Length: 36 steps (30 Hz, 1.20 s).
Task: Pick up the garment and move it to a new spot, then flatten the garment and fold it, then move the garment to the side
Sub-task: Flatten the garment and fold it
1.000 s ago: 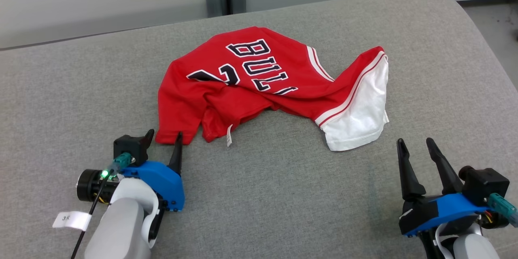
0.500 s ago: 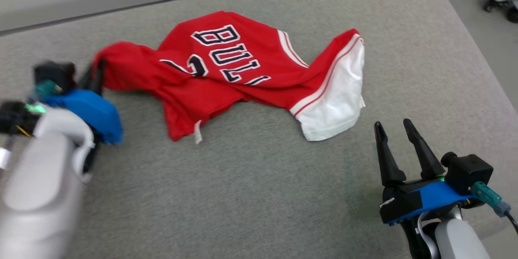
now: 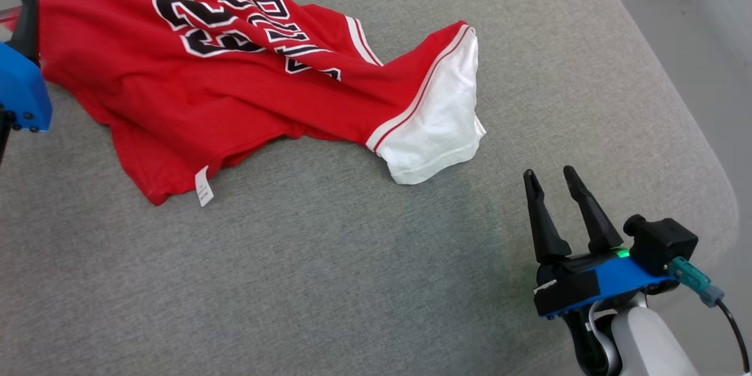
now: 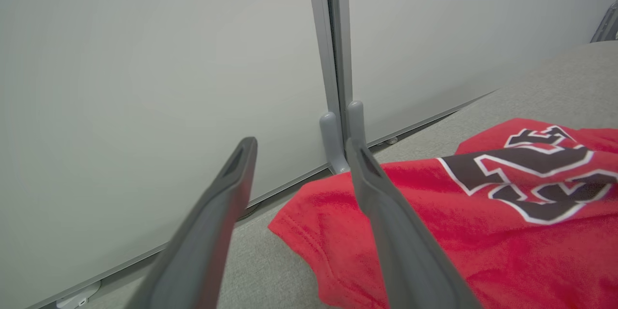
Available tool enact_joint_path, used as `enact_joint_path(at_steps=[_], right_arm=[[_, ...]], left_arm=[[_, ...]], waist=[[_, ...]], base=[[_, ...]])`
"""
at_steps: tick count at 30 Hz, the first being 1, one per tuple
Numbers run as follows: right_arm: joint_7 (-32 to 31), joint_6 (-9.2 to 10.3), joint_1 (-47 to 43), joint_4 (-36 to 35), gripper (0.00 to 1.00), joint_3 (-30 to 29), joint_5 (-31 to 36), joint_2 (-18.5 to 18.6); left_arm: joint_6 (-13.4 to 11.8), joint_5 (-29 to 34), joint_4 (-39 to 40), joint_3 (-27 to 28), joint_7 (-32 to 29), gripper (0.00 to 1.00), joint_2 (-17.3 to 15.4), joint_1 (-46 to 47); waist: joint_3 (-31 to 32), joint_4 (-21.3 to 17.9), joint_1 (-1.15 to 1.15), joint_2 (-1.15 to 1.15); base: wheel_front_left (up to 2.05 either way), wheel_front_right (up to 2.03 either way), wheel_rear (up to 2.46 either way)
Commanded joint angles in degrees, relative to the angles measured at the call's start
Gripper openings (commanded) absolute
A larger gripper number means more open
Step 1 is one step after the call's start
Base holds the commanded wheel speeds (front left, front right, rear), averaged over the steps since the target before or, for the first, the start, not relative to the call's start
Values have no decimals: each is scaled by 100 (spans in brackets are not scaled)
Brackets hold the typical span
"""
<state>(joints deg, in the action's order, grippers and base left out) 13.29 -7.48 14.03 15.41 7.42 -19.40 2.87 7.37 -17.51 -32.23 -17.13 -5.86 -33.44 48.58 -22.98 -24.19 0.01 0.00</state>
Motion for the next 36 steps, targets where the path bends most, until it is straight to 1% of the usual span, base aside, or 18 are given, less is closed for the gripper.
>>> enact_joint_path(at_steps=[1,4,6,8,9,10,11,12,16,18,21,24,27,32,36], right_arm=[[56,-3,95,48,100,-75,24,3],[85,-3,112,66,100,-191,112,2],[91,-3,87,58,100,-281,176,4],[76,-3,61,51,100,-339,219,3],[76,-3,61,51,100,-339,219,3],[61,-3,49,41,100,-386,257,3],[28,-3,9,26,100,-462,313,4],[28,-3,9,26,100,-462,313,4],[-66,-3,-122,-44,100,-627,444,5],[-147,-3,-211,-82,100,-724,500,5],[-259,-3,-377,-136,100,-877,571,8],[-382,-3,-553,-233,100,-1054,659,6],[-499,-3,-738,-332,100,-1283,761,8],[-658,-3,-1006,-480,100,-1661,941,5],[-798,-3,-1169,-619,100,-1680,1064,5]], left_arm=[[-45,-114,-54,60,-46,100,34,-135],[-72,-229,-71,69,9,100,101,-317],[-87,-324,-27,78,126,100,243,-485],[-124,-488,25,107,262,100,454,-713],[-124,-488,25,107,262,100,454,-713],[-144,-517,79,94,348,100,549,-819],[-250,-628,231,96,580,100,814,-1088],[-250,-628,231,96,580,100,814,-1088],[-483,-996,619,320,1311,100,1370,-1762],[-467,-1111,788,317,1638,100,1572,-2116],[-463,-1196,984,357,1948,100,1817,-2583],[-521,-1163,1238,445,2075,100,2023,-3084],[-589,-1046,1576,613,2108,100,2153,-3504],[-619,-683,1980,875,2110,100,2298,-4207],[-663,-496,2056,1022,2112,100,2427,-4611]], waist=[[41,62,-1,0],[117,221,-1,0],[187,378,-1,0],[277,541,-1,0],[277,541,-1,0],[321,627,-1,0],[446,783,-1,0],[446,783,-1,0],[739,1047,-1,0],[900,1162,-1,0],[1157,1310,-1,0],[1365,1452,-1,0],[1556,1567,-1,0],[1806,1748,-1,0],[1929,1824,-1,0]], base=[[0,0,0],[0,0,0],[0,0,0],[0,0,0],[0,0,0],[0,0,0],[0,0,0],[0,0,0],[0,0,0],[0,0,0],[0,0,0],[0,0,0],[0,0,0],[0,0,0],[0,0,0]])
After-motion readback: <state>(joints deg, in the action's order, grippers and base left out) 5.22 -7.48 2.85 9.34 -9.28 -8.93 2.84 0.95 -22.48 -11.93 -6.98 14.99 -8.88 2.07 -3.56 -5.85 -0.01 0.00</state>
